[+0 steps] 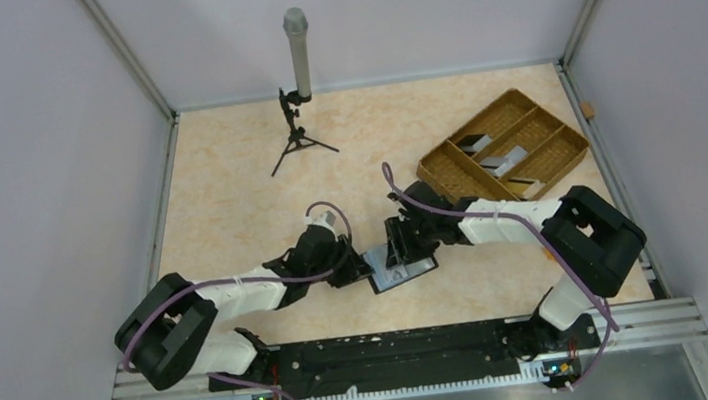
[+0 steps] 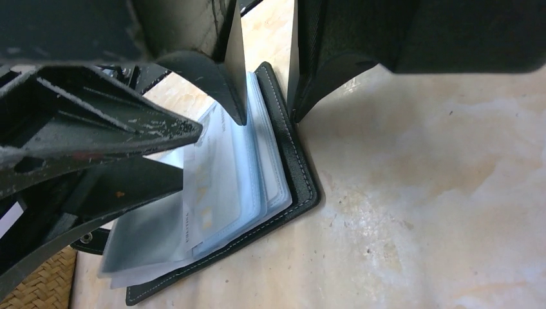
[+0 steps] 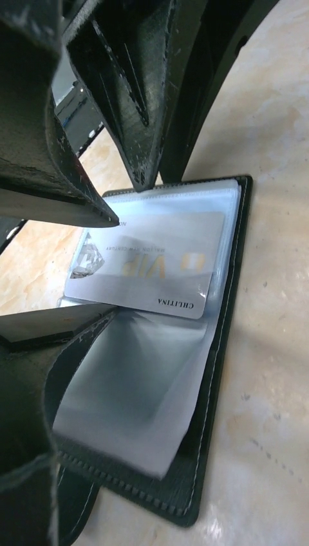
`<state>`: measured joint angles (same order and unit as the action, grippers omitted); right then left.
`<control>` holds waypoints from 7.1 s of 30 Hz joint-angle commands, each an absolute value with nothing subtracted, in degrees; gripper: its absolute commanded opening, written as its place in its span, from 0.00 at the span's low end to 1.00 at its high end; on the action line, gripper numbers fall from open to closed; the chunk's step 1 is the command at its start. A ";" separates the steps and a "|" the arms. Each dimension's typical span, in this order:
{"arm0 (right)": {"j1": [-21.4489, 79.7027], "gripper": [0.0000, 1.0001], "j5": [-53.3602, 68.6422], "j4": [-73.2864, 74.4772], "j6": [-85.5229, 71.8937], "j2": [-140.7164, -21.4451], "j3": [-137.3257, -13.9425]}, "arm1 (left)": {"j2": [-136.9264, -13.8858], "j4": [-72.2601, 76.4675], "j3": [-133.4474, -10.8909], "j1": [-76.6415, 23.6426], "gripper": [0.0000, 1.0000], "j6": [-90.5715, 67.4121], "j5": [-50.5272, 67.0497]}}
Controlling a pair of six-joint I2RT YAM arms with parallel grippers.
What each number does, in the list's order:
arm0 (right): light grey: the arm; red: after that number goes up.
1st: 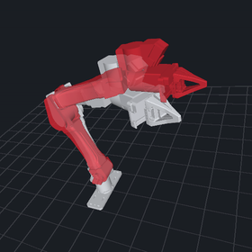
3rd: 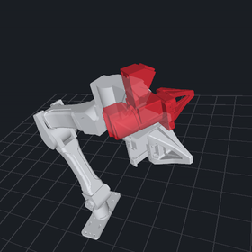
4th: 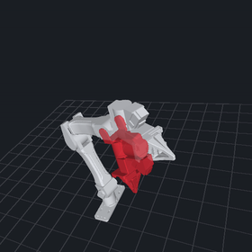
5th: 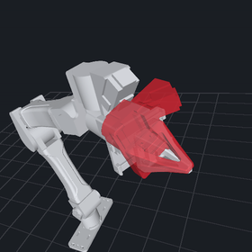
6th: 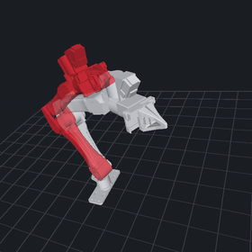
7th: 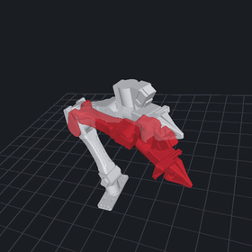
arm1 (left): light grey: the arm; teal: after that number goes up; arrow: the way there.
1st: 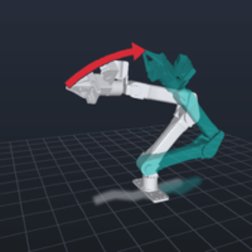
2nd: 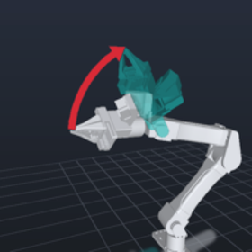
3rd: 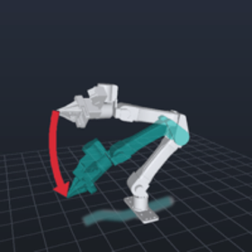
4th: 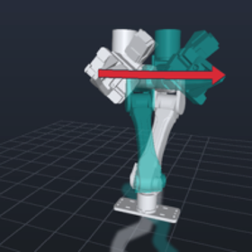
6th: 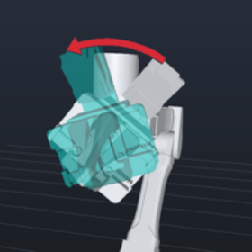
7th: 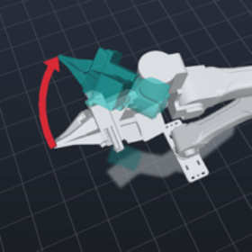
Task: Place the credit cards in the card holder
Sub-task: Insert the credit card into the card holder, then close the card holder at the center of the board.
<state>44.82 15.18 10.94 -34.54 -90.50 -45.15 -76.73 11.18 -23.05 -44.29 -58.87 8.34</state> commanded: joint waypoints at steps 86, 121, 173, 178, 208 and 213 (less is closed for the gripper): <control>49.61 0.64 20.69 -15.92 -34.94 -80.19 -33.37 | -70.42 15.46 -15.83 -43.68 0.38 -61.89 4.03; 42.73 0.65 15.35 -4.85 -32.61 -81.45 -36.11 | -50.54 -3.65 -22.70 -42.11 0.66 -57.69 -0.28; 43.70 0.06 21.19 -42.15 -54.05 -88.01 -18.91 | -81.64 2.87 -26.19 -43.51 0.23 -53.17 0.78; 43.68 0.00 16.91 -28.51 -47.00 -79.89 -24.34 | -72.61 -12.06 -33.90 -43.51 0.60 -50.81 -8.18; 65.64 0.00 -30.78 4.40 -16.35 -76.38 -50.87 | -80.28 -12.14 -55.24 -43.33 0.61 -55.49 -1.68; 68.24 0.02 -38.22 8.40 -15.71 -79.54 -53.83 | -79.66 -10.53 -53.86 -43.12 0.34 -56.37 -1.21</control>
<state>66.04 -30.74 7.33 -17.28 -78.04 -49.08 -80.12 -14.28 -54.98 -43.11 -55.22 -2.83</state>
